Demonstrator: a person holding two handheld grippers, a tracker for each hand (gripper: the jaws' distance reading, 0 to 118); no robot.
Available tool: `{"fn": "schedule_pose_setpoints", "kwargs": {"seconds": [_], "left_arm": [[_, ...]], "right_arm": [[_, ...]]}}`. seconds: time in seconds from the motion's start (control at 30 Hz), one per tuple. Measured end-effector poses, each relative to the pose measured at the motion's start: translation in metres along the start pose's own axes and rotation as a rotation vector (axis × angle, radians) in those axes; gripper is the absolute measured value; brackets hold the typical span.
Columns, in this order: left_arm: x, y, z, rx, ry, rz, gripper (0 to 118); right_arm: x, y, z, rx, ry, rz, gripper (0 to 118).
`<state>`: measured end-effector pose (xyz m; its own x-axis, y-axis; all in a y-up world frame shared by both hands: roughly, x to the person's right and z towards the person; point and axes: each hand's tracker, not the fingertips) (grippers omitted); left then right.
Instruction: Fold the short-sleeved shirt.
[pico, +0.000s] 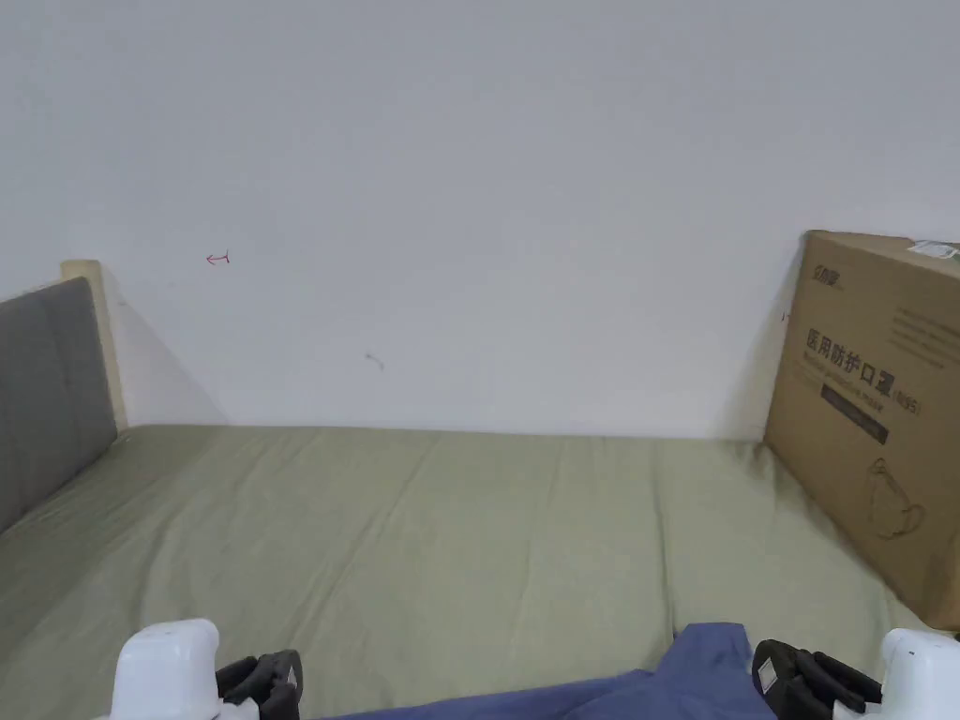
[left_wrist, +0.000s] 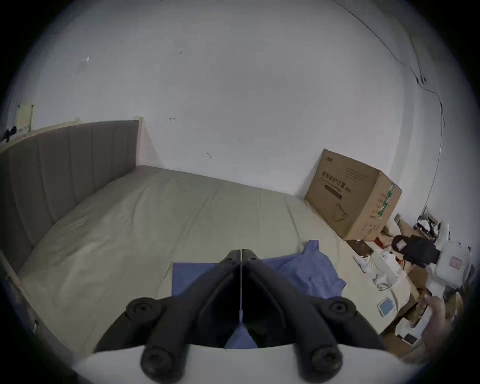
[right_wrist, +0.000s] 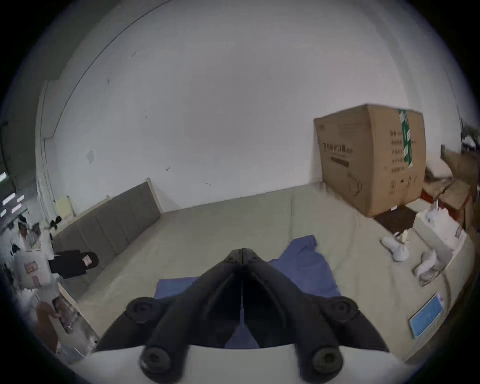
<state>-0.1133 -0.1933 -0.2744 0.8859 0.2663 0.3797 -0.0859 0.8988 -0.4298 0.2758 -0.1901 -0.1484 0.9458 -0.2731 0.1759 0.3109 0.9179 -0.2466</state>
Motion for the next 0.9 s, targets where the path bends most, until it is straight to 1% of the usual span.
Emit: {"fn": "schedule_pose_setpoints", "kwargs": {"seconds": [0.07,0.1,0.17,0.23,0.27,0.33,0.37,0.4,0.43,0.5,0.53,0.57,0.67,0.73,0.77,0.8,0.83,0.87,0.9], "left_arm": [[-0.010,0.012,-0.023,-0.046,0.019,0.025,0],[-0.020,0.020,-0.044,-0.121,0.030,0.039,0],[-0.045,0.033,-0.095,-0.346,0.054,0.096,0],[-0.075,0.030,-0.154,-0.627,0.067,0.151,0],[-0.091,0.022,-0.181,-0.734,0.068,0.167,0],[-0.112,0.006,-0.218,-0.760,0.139,0.125,0],[-0.121,-0.004,-0.233,-0.766,0.200,0.108,0],[-0.129,-0.009,-0.247,-0.749,0.226,0.085,2],[-0.137,-0.014,-0.259,-0.733,0.223,0.089,14],[-0.150,-0.032,-0.279,-0.756,0.238,0.106,103],[-0.154,-0.038,-0.287,-0.756,0.250,0.101,118],[-0.155,-0.041,-0.294,-0.730,0.262,0.095,114],[-0.152,-0.062,-0.311,-0.785,0.230,-0.003,113],[-0.134,-0.079,-0.317,-0.825,0.233,-0.119,114],[-0.123,-0.083,-0.306,-0.770,0.262,-0.239,109],[-0.116,-0.080,-0.298,-0.728,0.238,-0.273,97],[-0.113,-0.076,-0.292,-0.694,0.207,-0.245,78],[-0.108,-0.074,-0.288,-0.690,0.189,-0.233,41],[-0.104,-0.068,-0.275,-0.677,0.174,-0.223,1]], "right_arm": [[0.005,0.000,-0.012,-0.007,-0.007,-0.023,0],[0.009,0.000,-0.019,-0.027,-0.010,-0.035,0],[0.018,-0.002,-0.033,-0.081,-0.009,-0.063,0],[0.027,-0.006,-0.047,-0.148,-0.006,-0.082,0],[0.032,-0.010,-0.053,-0.164,0.000,-0.094,0],[0.041,-0.017,-0.064,-0.184,-0.010,-0.097,0],[0.045,-0.022,-0.070,-0.211,-0.015,-0.094,0],[0.048,-0.027,-0.074,-0.235,-0.026,-0.086,0],[0.051,-0.032,-0.079,-0.249,-0.033,-0.082,0],[0.058,-0.042,-0.087,-0.283,-0.050,-0.083,0],[0.062,-0.047,-0.090,-0.300,-0.054,-0.087,0],[0.065,-0.051,-0.094,-0.314,-0.057,-0.092,0],[0.074,-0.061,-0.100,-0.344,-0.072,-0.098,0],[0.079,-0.064,-0.104,-0.355,-0.089,-0.098,0],[0.083,-0.064,-0.106,-0.359,-0.097,-0.096,0],[0.087,-0.064,-0.107,-0.361,-0.104,-0.089,0],[0.091,-0.062,-0.110,-0.362,-0.109,-0.080,0],[0.097,-0.058,-0.114,-0.362,-0.115,-0.064,0],[0.102,-0.053,-0.119,-0.358,-0.121,-0.051,0]]}}
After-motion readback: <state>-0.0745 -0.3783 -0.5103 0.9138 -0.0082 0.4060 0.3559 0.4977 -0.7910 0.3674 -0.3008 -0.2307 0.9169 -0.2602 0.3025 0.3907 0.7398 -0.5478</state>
